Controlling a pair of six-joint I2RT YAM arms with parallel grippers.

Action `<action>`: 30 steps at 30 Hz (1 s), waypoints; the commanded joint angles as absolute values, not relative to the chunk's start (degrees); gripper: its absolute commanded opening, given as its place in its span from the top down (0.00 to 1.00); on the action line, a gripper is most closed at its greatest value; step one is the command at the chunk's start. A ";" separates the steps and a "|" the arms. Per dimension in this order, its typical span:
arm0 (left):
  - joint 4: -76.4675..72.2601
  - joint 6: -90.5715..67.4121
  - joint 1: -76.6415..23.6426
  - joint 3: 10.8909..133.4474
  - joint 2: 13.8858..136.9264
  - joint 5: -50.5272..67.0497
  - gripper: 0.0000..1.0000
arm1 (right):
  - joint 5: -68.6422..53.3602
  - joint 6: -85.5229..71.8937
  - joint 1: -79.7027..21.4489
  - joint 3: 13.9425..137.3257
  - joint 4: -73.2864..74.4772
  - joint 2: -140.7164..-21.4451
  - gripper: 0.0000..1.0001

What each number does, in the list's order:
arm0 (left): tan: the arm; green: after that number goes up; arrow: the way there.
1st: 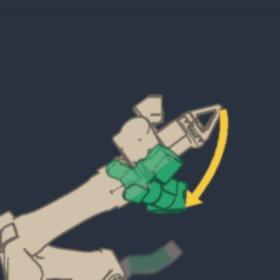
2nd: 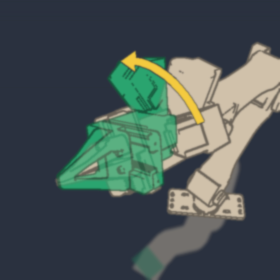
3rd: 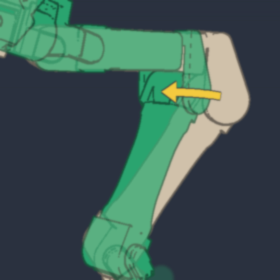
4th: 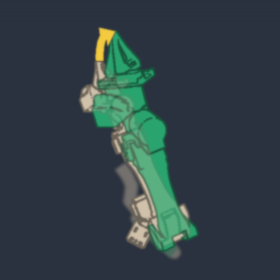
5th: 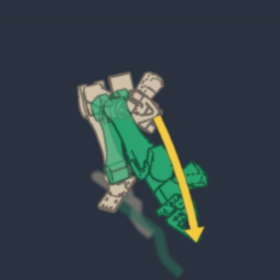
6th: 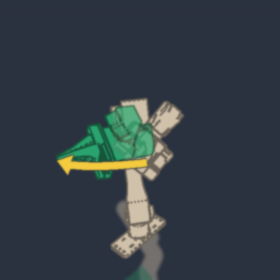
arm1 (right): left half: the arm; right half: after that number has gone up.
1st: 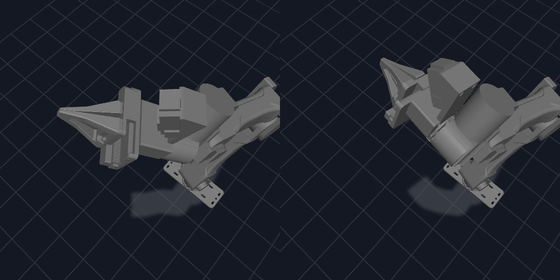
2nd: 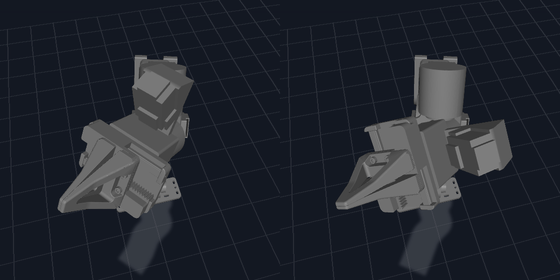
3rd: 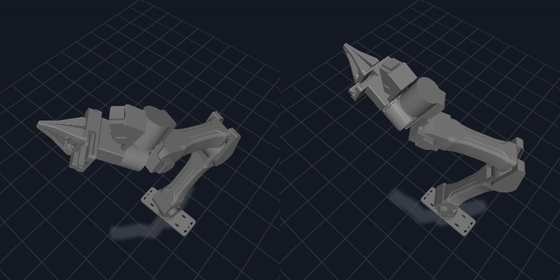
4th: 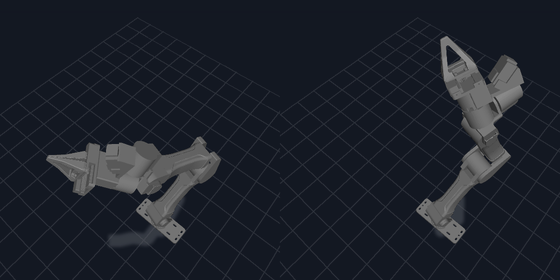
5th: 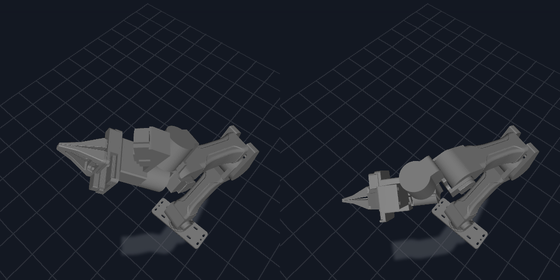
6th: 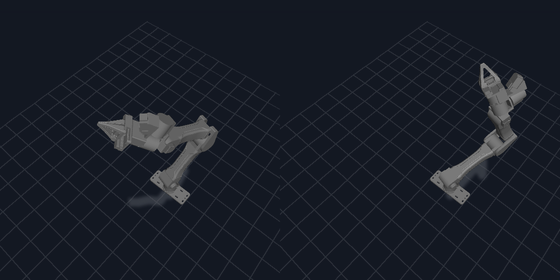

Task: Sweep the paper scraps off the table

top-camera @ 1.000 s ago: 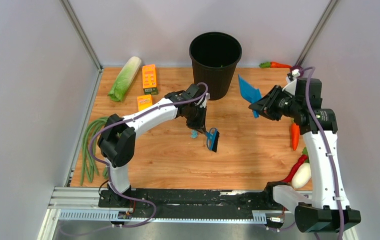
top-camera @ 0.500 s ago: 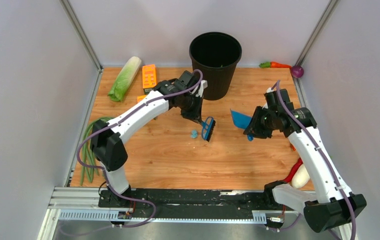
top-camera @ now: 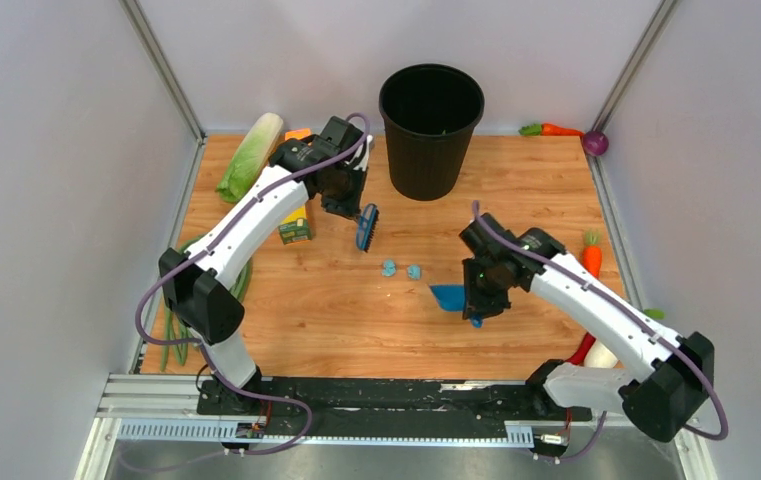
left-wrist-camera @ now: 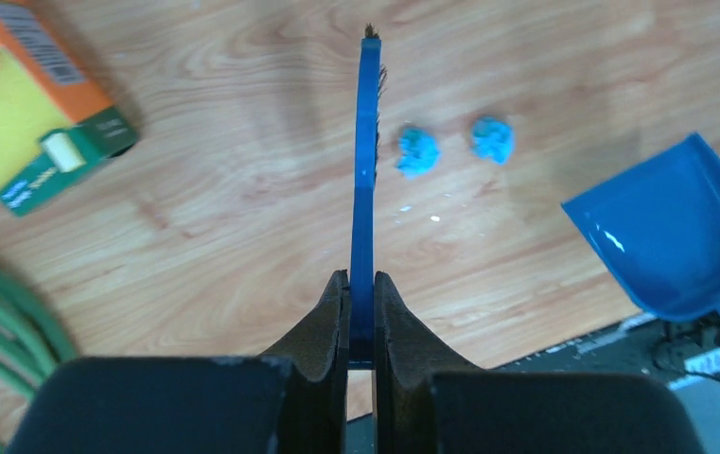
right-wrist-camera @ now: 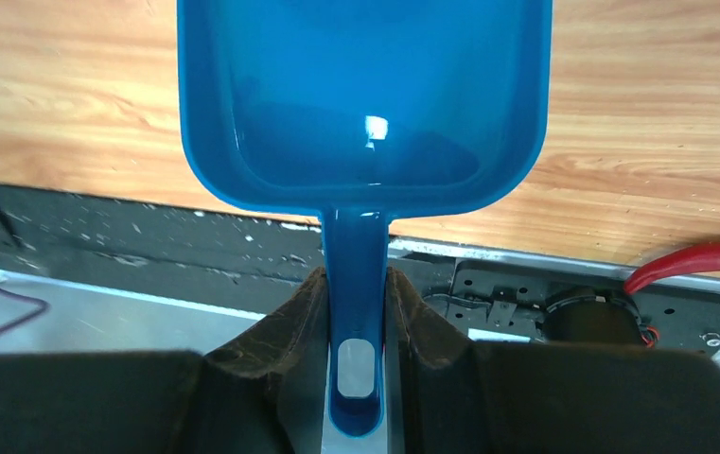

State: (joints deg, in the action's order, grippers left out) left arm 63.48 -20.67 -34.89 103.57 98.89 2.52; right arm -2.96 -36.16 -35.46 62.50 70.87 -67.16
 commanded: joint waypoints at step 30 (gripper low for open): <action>56.51 -9.05 -40.51 97.73 110.74 -0.35 1.00 | 13.53 -31.03 -56.34 52.65 50.02 -76.03 1.00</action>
State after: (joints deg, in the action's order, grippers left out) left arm 58.43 -10.85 -39.16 96.95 108.03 -3.01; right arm 10.87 -33.39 -55.88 51.68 53.63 -76.82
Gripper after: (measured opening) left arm 0.120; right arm 0.252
